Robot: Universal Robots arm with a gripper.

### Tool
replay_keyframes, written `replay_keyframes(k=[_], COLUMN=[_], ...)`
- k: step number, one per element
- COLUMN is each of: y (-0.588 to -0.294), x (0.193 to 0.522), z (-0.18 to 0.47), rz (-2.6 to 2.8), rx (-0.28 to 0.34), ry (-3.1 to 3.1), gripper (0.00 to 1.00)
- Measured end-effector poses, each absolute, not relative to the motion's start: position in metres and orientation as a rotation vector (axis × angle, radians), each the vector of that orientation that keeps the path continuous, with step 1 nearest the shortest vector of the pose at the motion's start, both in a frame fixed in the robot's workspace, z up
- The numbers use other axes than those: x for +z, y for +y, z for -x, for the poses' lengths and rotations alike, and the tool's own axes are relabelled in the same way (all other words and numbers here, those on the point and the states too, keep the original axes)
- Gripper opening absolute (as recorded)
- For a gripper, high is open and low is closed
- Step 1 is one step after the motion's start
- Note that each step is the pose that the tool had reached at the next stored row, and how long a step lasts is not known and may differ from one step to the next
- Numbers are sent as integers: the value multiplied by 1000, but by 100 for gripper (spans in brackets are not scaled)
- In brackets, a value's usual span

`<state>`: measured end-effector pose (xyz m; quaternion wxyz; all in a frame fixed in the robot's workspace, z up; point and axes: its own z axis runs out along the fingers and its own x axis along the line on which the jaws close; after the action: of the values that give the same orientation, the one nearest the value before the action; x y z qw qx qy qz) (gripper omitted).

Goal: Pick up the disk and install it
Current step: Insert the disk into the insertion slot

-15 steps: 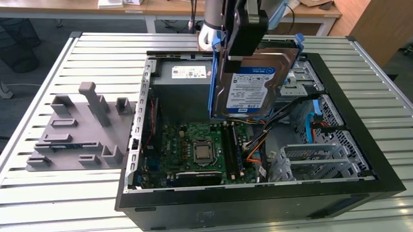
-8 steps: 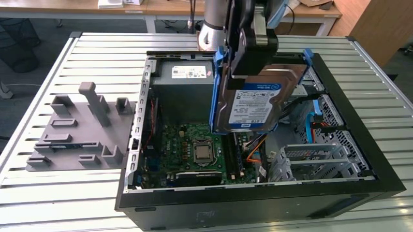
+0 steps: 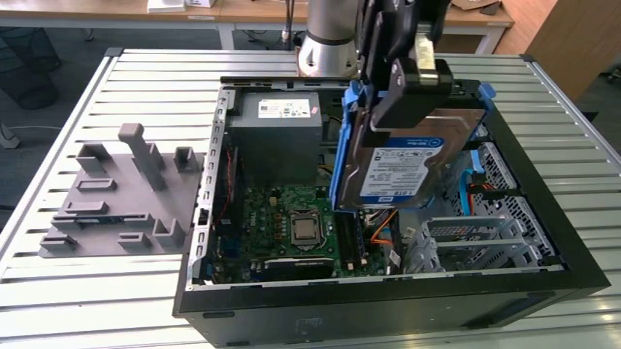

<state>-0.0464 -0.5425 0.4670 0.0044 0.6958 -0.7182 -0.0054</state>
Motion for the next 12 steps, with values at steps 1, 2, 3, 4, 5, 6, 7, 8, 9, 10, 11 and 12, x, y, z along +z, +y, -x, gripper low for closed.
replay_keyframes(k=[1,2,3,4,5,6,7,8,9,10,11,12], y=[-543,-543,-544,-545,-546,-549,-553,-557,-560,-563,-565,-566], x=[467,467,467,467,467,466,466,466,466,465,465,465], z=[42,39,37,36,35,35,35,35,35,34,32,29], rz=[-2180,-2180,-2180,-2180,-2180,-2180,-2180,-2180,-2180,-2180,-2180,-2180], rx=[-17,-17,-17,-17,-17,-17,-17,-17,-17,-17,-17,-17], ry=[-2250,-2250,-2250,-2250,-2250,-2250,-2250,-2250,-2250,-2250,-2250,-2250], gripper=[36,36,36,36,36,36,36,36,36,36,36,36])
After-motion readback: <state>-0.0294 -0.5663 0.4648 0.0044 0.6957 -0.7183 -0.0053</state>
